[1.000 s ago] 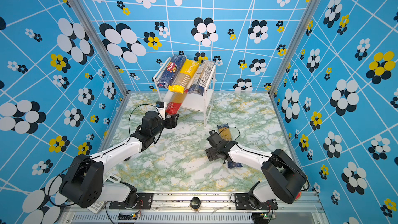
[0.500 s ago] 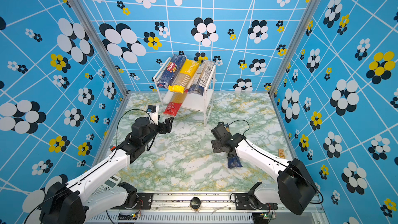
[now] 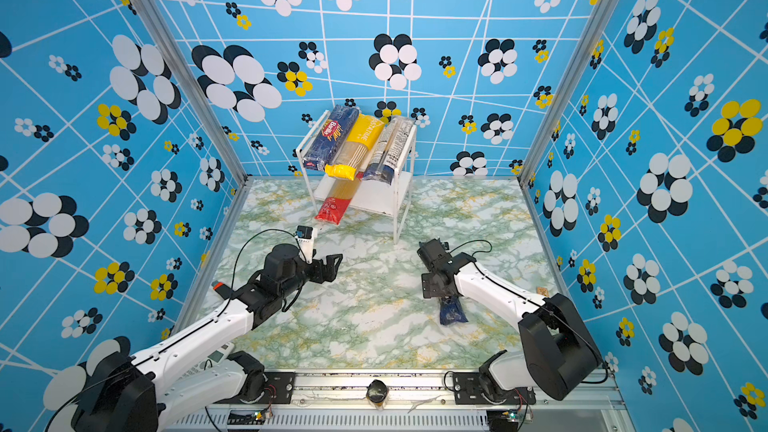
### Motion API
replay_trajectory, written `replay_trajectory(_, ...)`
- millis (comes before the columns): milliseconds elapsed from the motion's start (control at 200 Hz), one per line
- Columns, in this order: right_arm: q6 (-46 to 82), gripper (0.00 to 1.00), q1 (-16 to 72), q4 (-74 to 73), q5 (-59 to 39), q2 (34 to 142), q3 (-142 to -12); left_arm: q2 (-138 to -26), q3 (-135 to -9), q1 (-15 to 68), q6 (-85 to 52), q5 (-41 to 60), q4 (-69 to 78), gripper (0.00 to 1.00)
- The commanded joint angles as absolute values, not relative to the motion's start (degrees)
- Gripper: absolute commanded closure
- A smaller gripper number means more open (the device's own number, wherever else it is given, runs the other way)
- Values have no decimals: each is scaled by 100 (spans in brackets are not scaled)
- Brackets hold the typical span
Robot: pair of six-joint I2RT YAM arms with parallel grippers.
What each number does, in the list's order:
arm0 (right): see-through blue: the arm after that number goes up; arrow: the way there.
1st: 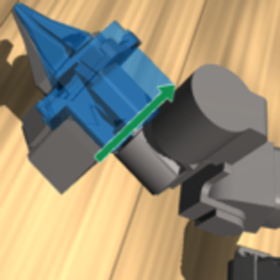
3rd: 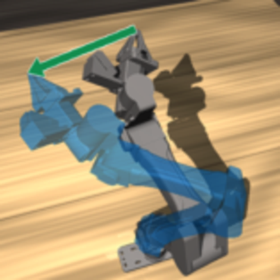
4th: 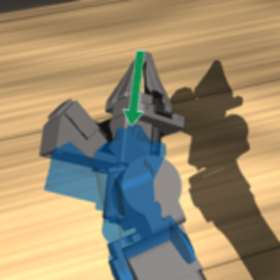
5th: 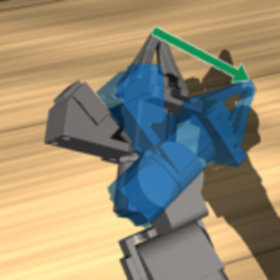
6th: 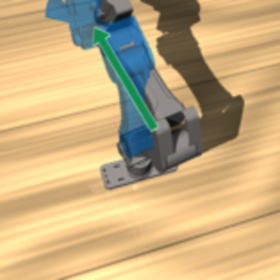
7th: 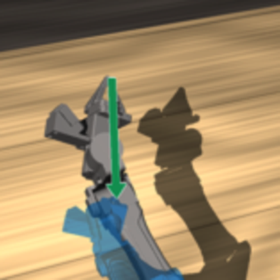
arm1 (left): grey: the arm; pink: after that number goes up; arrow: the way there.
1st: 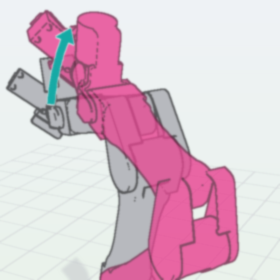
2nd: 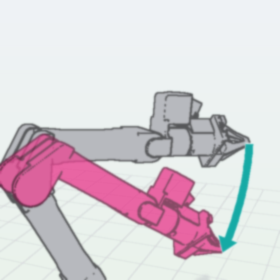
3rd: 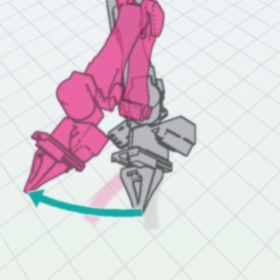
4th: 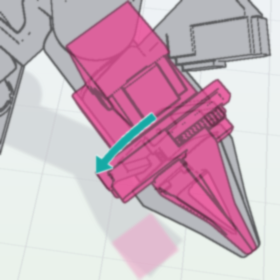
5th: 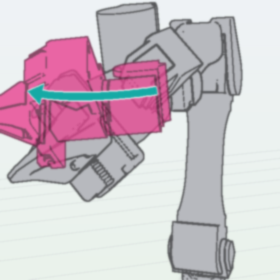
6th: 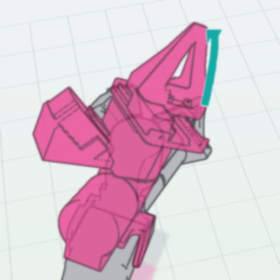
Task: Place and organize the pasta boxes and bags onto the shelf
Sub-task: 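Open the left gripper off the red bag while the right gripper grasps the Ankara bag, then lift the Ankara bag with the right gripper while the left gripper approaches it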
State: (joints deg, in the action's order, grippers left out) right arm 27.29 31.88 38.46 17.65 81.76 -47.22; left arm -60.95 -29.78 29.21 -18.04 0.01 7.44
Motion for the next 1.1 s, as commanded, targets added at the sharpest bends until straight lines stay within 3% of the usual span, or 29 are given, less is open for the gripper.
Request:
replay_trajectory(0, 2795, 1, 3164, 3730, 1421, 8371, -4601, -6012, -2827, 2978, -2032, 2, 894, 5)
replay_trajectory(265, 2760, 5, 3161, 3465, 673, 8812, -4669, -5894, -2686, 3032, -2087, -89, 856, 4)
replay_trajectory(460, 2852, 10, 3164, 2917, -688, 8903, -4688, -5889, -2637, 3047, -2117, -110, 876, 4)
replay_trajectory(800, 3631, 7, 3276, 811, -3310, 8980, -4489, -6150, -2647, 3075, -2104, -22, 1041, 3)
replay_trajectory(1095, 3153, 5, 3275, 1327, -3188, 8552, -4475, -6462, -2549, 3223, -1735, 509, 1346, 2)
